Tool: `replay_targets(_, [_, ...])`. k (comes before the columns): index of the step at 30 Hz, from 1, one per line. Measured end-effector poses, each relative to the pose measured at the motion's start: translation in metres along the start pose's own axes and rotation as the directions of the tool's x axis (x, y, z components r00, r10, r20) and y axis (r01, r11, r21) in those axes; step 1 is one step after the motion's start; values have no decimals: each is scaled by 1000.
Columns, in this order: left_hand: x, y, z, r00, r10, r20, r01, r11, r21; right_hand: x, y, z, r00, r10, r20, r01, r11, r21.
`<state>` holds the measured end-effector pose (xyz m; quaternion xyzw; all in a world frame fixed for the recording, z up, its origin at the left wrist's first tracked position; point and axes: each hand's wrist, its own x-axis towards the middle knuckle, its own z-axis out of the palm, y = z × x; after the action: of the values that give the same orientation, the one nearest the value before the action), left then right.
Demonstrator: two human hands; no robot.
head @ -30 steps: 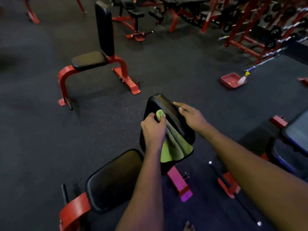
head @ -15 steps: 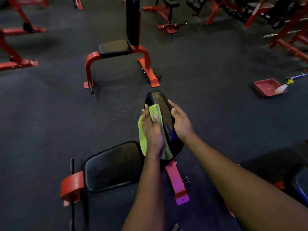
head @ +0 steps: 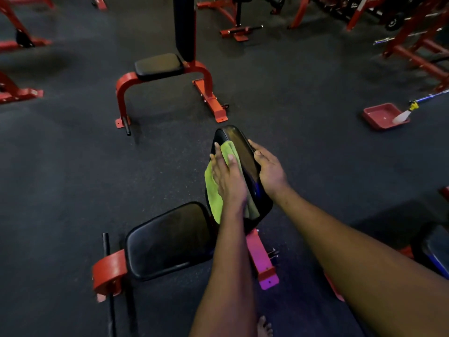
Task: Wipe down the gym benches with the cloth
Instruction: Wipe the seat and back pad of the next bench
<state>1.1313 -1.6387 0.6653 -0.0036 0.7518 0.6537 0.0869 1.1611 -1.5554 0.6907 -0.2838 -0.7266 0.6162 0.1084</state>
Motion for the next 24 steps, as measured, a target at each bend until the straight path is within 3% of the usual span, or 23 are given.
replay_targets(7, [4, 10, -6, 992, -124, -21, 125, 992, 20, -1, -9, -1, 1000, -14, 0, 14, 986, -165])
replay_targets(13, [-18, -16, -38, 988, 61, 144, -85, 981, 173, 0, -16, -1, 999, 42, -5, -42, 976, -212])
replay_targets(16, [-11, -12, -31, 980, 123, 155, -163, 948, 273, -1, -11, 2, 997, 44, -63, -58, 968, -242])
replay_targets(20, [11, 4, -14, 986, 140, 90, -154, 974, 167, 2, -3, 3, 990, 63, -127, -97, 954, -285])
replay_targets(24, [50, 23, -12, 998, 15, 64, -21, 995, 100, 2, -4, 3, 991, 48, -127, -87, 944, -318])
